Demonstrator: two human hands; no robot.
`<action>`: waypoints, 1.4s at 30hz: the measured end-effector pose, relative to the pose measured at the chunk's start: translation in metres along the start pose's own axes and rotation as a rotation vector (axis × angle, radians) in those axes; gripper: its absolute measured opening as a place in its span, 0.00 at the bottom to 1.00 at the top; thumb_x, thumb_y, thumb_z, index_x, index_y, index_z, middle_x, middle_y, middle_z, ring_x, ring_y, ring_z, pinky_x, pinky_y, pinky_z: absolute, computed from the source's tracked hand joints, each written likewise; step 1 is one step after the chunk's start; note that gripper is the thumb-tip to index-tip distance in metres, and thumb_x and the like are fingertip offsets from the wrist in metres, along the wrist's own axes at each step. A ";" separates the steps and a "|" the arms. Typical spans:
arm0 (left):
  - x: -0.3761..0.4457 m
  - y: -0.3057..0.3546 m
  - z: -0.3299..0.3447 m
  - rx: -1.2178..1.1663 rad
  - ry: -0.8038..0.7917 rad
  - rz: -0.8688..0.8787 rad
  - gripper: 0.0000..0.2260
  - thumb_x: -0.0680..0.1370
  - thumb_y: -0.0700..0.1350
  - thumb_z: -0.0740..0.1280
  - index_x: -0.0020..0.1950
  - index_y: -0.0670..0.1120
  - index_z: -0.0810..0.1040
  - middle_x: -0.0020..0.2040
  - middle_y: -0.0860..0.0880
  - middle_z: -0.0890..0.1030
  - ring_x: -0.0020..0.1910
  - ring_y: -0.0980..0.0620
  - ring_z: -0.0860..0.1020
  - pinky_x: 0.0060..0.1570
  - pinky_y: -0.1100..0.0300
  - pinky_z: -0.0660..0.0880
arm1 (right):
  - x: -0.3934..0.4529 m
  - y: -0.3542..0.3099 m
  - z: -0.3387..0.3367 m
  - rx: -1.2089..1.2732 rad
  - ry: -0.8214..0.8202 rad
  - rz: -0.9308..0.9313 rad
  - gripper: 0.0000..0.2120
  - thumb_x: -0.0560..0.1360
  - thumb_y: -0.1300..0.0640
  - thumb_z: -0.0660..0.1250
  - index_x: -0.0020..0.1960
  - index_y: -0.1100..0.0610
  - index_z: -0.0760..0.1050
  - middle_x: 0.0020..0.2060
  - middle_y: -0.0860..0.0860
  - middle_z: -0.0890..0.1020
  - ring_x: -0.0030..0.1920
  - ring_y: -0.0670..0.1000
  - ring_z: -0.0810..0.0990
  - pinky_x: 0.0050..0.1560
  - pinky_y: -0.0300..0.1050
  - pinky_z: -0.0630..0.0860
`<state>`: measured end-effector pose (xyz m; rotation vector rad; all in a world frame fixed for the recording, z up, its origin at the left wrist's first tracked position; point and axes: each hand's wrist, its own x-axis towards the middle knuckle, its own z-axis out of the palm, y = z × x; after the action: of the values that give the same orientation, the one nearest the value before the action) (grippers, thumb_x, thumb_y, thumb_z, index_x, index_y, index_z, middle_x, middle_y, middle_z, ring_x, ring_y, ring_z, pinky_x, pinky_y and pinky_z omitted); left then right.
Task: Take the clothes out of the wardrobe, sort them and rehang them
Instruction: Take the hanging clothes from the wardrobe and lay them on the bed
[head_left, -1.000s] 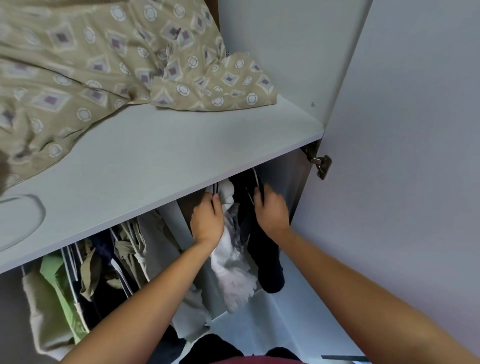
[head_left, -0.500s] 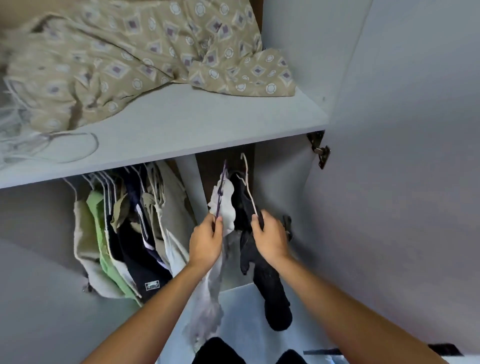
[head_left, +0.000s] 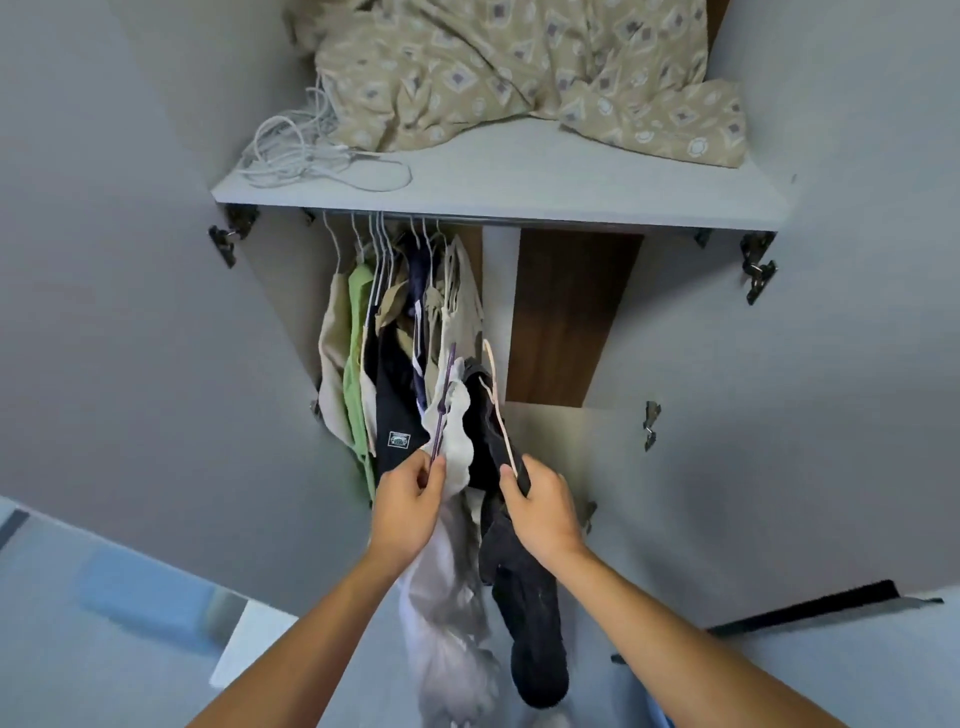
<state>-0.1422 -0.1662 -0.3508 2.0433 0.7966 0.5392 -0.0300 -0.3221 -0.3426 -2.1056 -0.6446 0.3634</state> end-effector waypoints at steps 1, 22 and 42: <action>-0.010 -0.006 -0.009 -0.006 0.012 -0.013 0.21 0.86 0.51 0.63 0.36 0.42 0.66 0.28 0.52 0.66 0.28 0.55 0.64 0.33 0.51 0.66 | -0.009 -0.005 0.009 -0.004 -0.010 -0.010 0.11 0.85 0.51 0.63 0.45 0.50 0.77 0.28 0.48 0.76 0.30 0.47 0.76 0.28 0.38 0.67; -0.239 -0.106 -0.139 0.105 0.368 -0.331 0.20 0.83 0.59 0.62 0.36 0.49 0.67 0.30 0.52 0.69 0.31 0.51 0.68 0.36 0.49 0.70 | -0.162 -0.055 0.156 0.053 -0.524 -0.218 0.16 0.85 0.52 0.63 0.38 0.50 0.70 0.26 0.45 0.70 0.27 0.45 0.70 0.29 0.37 0.65; -0.464 -0.133 -0.225 0.126 0.992 -0.722 0.21 0.86 0.51 0.65 0.35 0.48 0.63 0.29 0.52 0.64 0.30 0.55 0.63 0.34 0.51 0.63 | -0.311 -0.136 0.278 0.041 -1.093 -0.561 0.17 0.85 0.52 0.62 0.37 0.52 0.68 0.27 0.47 0.70 0.28 0.47 0.68 0.30 0.42 0.63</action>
<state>-0.6545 -0.3103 -0.3778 1.3349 2.0651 1.0842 -0.4599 -0.2479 -0.3836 -1.4492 -1.7616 1.1886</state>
